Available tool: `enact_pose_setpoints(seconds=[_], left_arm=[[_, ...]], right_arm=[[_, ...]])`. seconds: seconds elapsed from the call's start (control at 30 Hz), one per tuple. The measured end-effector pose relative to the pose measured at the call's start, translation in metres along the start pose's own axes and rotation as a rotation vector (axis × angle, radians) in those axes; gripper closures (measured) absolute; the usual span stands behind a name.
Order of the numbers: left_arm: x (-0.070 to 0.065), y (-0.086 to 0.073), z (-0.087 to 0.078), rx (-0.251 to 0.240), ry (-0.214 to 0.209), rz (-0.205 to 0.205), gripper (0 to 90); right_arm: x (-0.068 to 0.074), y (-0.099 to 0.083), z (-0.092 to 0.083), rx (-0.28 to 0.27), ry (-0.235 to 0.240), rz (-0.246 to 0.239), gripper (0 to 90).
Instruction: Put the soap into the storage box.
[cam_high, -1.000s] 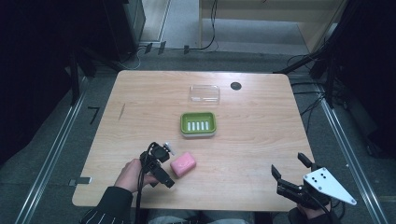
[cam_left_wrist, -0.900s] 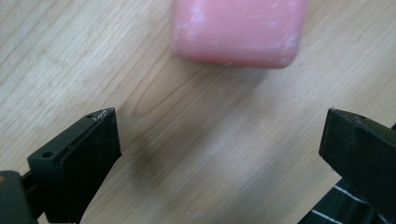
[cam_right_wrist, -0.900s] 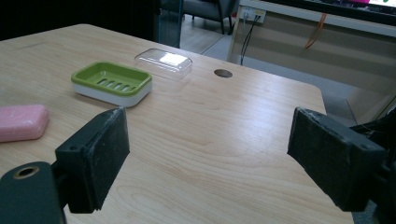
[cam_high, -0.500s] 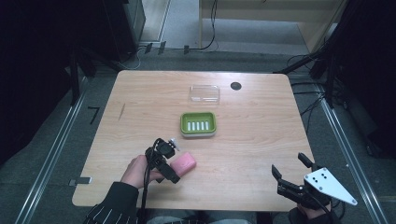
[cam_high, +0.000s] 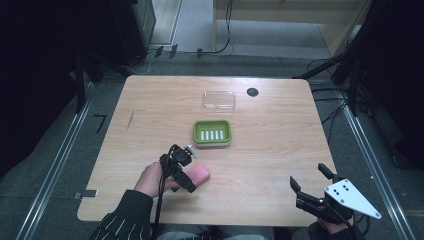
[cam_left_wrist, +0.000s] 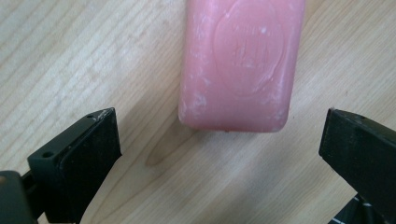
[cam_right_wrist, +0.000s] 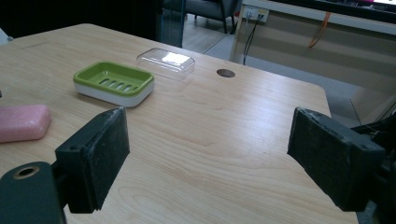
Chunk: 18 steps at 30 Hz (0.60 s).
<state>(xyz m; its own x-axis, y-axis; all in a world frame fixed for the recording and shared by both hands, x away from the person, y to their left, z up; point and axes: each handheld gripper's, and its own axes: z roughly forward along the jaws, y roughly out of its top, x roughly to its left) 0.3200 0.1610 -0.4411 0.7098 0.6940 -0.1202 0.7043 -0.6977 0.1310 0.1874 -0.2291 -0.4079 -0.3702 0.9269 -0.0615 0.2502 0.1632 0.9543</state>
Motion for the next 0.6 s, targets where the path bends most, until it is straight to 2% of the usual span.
enact_pose_setpoints(seconds=[0.27,0.6], left_arm=[[-0.003,0.011,0.002,-0.002,0.006,0.002,0.0],[-0.005,0.022,0.008,0.02,0.02,0.011,0.0]], right_arm=[[0.0,0.0,-0.001,0.005,-0.001,-0.002,12.9],[0.001,0.001,0.001,0.006,0.004,-0.007,12.9]])
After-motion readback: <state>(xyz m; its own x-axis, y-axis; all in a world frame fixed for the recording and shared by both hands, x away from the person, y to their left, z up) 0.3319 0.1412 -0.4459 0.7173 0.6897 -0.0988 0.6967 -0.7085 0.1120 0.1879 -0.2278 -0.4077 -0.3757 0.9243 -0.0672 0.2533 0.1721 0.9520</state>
